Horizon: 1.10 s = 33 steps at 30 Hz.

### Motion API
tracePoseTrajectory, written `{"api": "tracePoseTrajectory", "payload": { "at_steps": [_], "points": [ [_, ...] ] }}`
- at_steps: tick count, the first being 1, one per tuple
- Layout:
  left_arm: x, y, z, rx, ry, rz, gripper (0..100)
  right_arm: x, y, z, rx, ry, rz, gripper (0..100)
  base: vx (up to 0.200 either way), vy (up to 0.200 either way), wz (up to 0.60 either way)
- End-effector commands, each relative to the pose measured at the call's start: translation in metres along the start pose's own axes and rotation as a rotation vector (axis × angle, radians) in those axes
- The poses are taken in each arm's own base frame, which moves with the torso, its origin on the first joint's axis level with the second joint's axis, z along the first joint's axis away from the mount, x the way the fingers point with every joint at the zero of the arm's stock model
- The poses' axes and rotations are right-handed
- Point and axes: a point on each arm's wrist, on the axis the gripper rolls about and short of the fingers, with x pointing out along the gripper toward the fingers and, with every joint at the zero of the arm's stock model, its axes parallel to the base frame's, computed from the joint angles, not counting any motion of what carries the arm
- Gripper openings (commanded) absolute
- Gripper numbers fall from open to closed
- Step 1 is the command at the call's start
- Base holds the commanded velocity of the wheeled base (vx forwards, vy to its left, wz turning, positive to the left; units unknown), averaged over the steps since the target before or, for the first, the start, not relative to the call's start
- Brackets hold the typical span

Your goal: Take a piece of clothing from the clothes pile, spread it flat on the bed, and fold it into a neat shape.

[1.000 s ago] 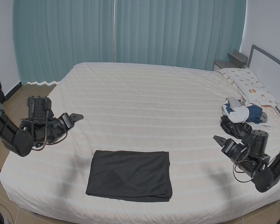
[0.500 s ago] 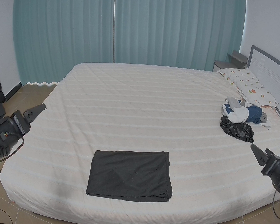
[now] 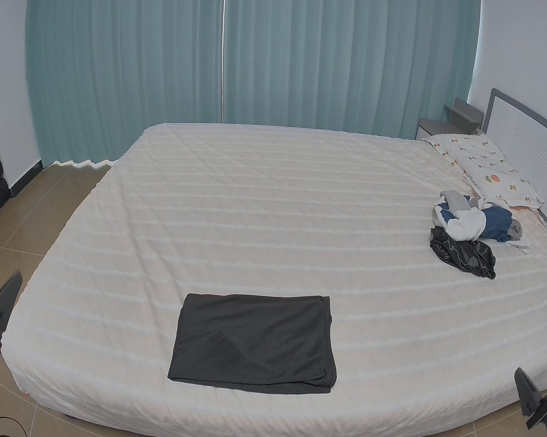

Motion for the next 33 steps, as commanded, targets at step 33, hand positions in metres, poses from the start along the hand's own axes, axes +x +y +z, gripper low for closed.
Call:
{"api": "tracePoseTrajectory", "payload": {
  "at_steps": [33],
  "points": [
    [-0.085,0.021,-0.047,0.238,-0.118,0.295,100,-0.047,-0.001,-0.038,-0.105,-0.226,-0.018,100,0.0,0.0,0.0]
  ]
}}
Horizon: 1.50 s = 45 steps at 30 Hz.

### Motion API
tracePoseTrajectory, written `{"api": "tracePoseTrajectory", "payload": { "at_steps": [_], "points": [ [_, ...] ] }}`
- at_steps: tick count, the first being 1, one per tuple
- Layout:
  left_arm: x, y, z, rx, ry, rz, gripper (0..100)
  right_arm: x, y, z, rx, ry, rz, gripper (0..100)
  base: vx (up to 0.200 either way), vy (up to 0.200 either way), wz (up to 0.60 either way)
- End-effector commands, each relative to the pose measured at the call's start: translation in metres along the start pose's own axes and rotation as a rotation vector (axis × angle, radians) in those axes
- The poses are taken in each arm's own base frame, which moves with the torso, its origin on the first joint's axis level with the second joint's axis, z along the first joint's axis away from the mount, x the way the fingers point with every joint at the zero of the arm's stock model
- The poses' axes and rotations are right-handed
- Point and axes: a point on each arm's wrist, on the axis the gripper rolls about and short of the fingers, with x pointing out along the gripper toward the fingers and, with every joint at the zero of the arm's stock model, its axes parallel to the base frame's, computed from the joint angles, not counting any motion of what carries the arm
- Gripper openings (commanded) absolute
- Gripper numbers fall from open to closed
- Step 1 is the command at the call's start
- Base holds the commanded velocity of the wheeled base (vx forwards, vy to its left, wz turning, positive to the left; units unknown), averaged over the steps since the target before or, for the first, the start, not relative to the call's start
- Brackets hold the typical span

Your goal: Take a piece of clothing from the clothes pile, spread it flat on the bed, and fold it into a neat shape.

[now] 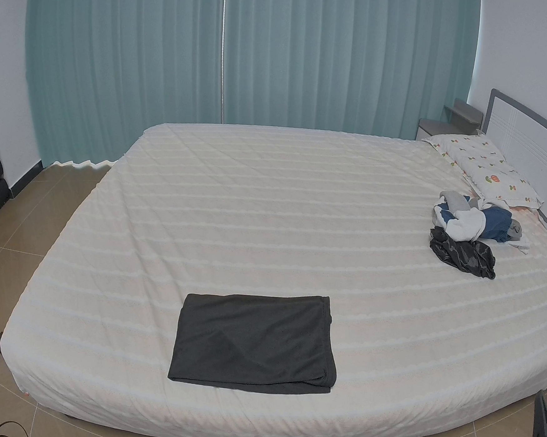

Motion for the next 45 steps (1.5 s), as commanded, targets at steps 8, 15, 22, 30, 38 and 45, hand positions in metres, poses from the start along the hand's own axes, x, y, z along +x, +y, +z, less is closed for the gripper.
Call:
{"api": "tracePoseTrajectory", "payload": {
  "at_steps": [8,15,22,30,38,45],
  "points": [
    [-0.007,0.001,-0.018,0.01,0.001,0.019,100,0.003,0.002,-0.029,0.031,0.129,0.025,100,0.0,0.0,0.0],
    [-0.006,0.0,-0.046,0.031,0.028,-0.013,100,0.003,0.002,-0.029,0.045,0.131,0.023,100,0.0,0.0,0.0],
    [-0.006,-0.001,-0.046,0.031,0.029,-0.053,100,0.003,0.002,-0.029,0.048,0.131,0.023,100,0.0,0.0,0.0],
    [-0.006,-0.005,-0.047,-0.015,0.032,-0.259,100,0.003,0.002,-0.029,0.046,0.131,0.023,100,0.0,0.0,0.0],
    [-0.007,-0.007,-0.053,-0.023,0.086,-0.32,100,0.003,0.002,-0.029,0.045,0.129,0.023,100,0.0,0.0,0.0],
    [-0.007,-0.007,-0.053,-0.022,0.086,-0.314,100,0.003,0.002,-0.029,0.052,0.129,0.022,100,0.0,0.0,0.0]
  ]
}}
